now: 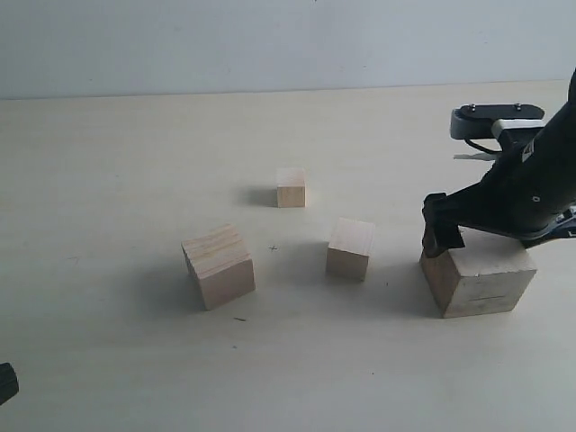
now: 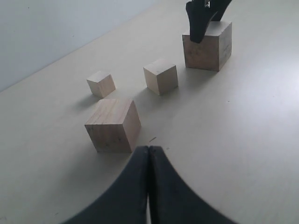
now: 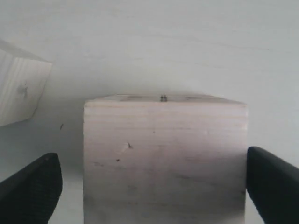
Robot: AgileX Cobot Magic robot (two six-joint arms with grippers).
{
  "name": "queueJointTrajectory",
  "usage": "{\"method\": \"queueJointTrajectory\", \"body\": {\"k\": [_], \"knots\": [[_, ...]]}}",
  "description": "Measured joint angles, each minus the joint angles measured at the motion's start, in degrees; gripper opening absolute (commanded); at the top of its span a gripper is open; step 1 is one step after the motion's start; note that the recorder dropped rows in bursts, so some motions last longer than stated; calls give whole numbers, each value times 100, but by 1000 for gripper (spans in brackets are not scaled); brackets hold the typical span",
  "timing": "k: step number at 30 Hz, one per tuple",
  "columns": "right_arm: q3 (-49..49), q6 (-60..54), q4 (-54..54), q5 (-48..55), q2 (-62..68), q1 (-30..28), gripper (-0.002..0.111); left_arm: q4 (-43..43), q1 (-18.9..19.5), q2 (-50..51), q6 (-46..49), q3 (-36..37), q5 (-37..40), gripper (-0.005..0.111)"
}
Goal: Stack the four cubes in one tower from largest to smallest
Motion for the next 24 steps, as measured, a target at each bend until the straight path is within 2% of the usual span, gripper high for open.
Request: {"method": "queueJointTrajectory", "body": {"k": [3, 5, 7, 11, 14, 17, 24], "knots": [[-52, 99, 0, 22, 153, 0, 101, 0, 0, 0, 0, 0, 0, 0], [-52, 110, 0, 71, 253, 0, 93, 0, 0, 0, 0, 0, 0, 0], [-52, 123, 0, 110, 318, 0, 78, 0, 0, 0, 0, 0, 0, 0], [-62, 137, -45, 96, 370, 0, 35, 0, 0, 0, 0, 0, 0, 0], [-62, 137, -45, 85, 370, 0, 13, 0, 0, 0, 0, 0, 0, 0], [-62, 137, -128, 85, 370, 0, 5, 0, 0, 0, 0, 0, 0, 0], [-62, 137, -306, 215, 117, -432, 4, 0, 0, 0, 0, 0, 0, 0]]}}
